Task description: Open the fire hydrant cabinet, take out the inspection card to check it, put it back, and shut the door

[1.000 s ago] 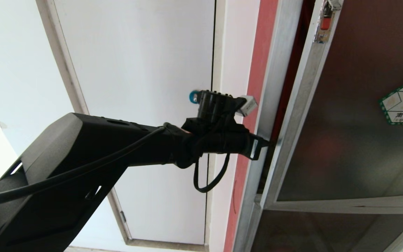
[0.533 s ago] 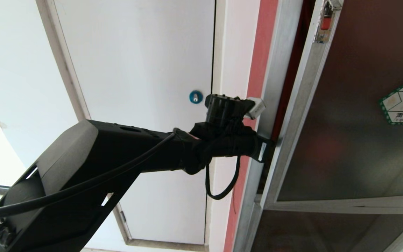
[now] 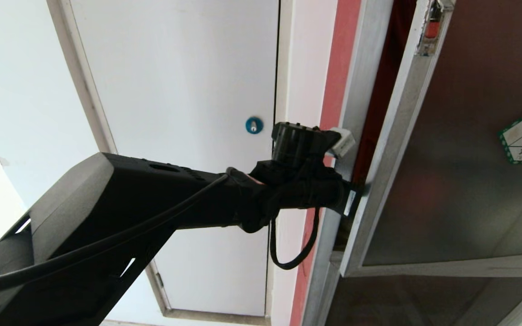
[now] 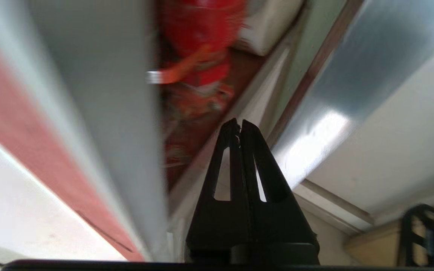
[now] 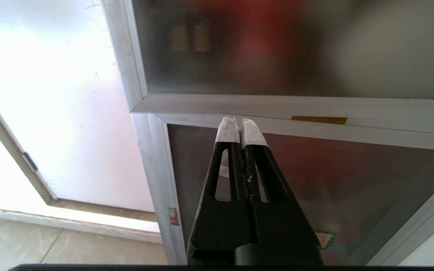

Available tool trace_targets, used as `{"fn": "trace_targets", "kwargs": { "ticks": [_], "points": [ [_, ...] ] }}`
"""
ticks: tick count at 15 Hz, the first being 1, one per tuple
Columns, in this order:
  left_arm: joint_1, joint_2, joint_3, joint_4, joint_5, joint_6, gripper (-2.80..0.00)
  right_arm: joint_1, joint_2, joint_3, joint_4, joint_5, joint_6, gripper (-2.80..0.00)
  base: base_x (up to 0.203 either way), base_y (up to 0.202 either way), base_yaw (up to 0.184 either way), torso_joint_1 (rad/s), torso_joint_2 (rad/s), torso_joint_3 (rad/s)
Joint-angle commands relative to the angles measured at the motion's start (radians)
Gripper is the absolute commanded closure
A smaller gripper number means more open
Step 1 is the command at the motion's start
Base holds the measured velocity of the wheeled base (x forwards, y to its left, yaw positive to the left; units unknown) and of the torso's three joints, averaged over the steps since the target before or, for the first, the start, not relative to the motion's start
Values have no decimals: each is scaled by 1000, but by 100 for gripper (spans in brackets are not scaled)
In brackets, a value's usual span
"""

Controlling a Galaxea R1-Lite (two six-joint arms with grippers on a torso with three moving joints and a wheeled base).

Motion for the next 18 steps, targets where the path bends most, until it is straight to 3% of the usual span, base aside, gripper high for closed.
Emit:
{"fn": "trace_targets", "kwargs": {
  "ticks": [1,18],
  "points": [
    [-11,-43,26,-3,-4,-1,0,0,1,1,0,0,0,0,0,0,0,0,0,0],
    [-216,-231,195,-2,-7,0,0,0,0,0,0,0,0,0,0,0,0,0,0,0]
  ]
}}
